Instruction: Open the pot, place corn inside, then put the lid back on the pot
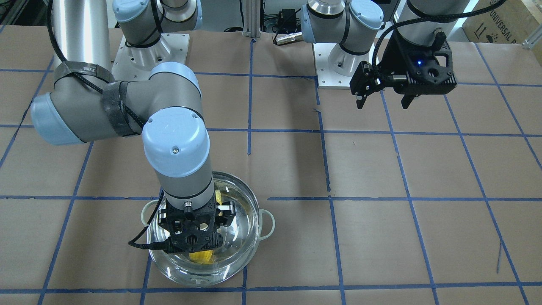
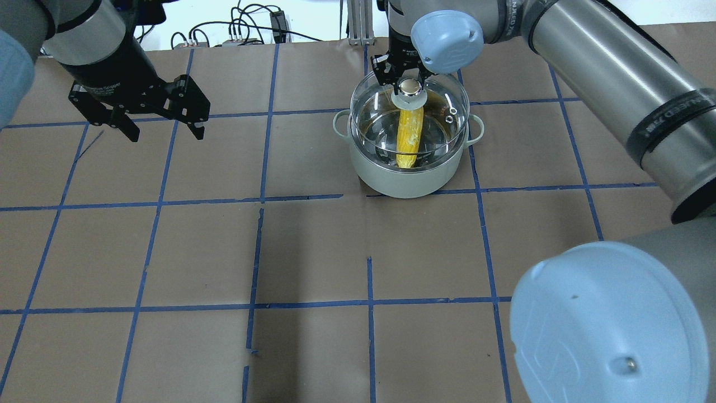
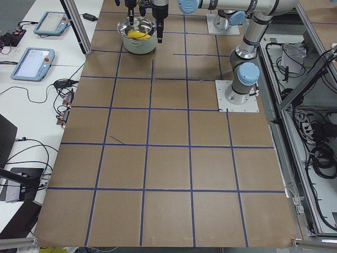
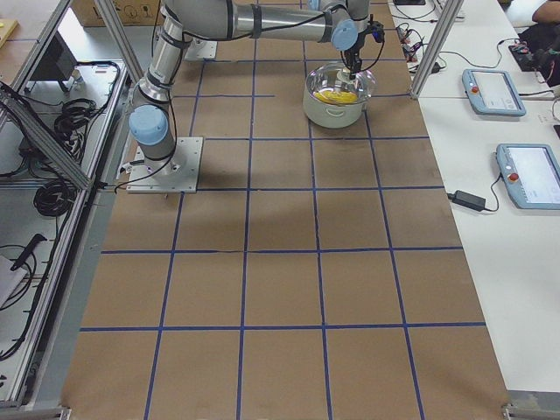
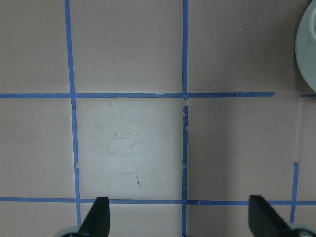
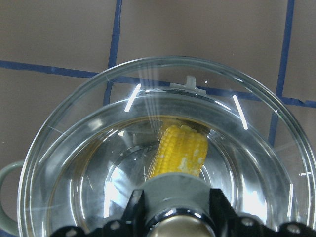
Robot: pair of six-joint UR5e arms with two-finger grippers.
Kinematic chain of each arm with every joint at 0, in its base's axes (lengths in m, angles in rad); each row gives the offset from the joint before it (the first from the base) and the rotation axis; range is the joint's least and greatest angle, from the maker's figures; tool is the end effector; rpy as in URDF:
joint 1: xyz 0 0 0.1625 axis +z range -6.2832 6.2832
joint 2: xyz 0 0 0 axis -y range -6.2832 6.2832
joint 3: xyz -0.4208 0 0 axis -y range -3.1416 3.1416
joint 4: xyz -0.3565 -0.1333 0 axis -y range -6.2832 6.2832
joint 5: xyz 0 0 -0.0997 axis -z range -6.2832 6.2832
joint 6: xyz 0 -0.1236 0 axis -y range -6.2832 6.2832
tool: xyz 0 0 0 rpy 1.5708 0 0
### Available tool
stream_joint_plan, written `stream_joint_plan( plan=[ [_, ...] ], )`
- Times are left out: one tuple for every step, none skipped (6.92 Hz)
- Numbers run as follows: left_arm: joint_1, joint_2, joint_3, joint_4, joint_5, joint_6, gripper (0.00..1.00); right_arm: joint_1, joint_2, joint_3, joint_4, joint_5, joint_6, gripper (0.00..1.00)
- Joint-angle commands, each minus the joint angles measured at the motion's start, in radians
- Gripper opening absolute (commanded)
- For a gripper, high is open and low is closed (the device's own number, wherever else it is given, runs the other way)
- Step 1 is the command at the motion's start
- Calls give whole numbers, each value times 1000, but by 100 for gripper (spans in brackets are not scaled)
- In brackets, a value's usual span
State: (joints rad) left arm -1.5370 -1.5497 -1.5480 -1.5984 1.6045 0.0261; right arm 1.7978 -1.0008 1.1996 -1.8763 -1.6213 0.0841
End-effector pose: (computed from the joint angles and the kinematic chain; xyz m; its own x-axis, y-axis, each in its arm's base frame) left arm -0.1139 -0.4531 0.4770 -0.9994 -0.0082 -0.0341 -0.0077 0.9999 -0.0154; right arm 0.2788 -0.6426 0.3342 -0.9897 -0.1374 0.0411 -0.1411 0.9838 -0.1103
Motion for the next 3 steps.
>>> stream_joint_plan(
  plan=[
    [0,0,0,0,0,0,100,2,-5,8,3,0,-1,5],
    [0,0,-1,0,-1,0,100,3,-8,9,6,0,-1,5],
    [0,-1,0,0,0,0,100,6,-12,11,9,0,0,5]
  ],
)
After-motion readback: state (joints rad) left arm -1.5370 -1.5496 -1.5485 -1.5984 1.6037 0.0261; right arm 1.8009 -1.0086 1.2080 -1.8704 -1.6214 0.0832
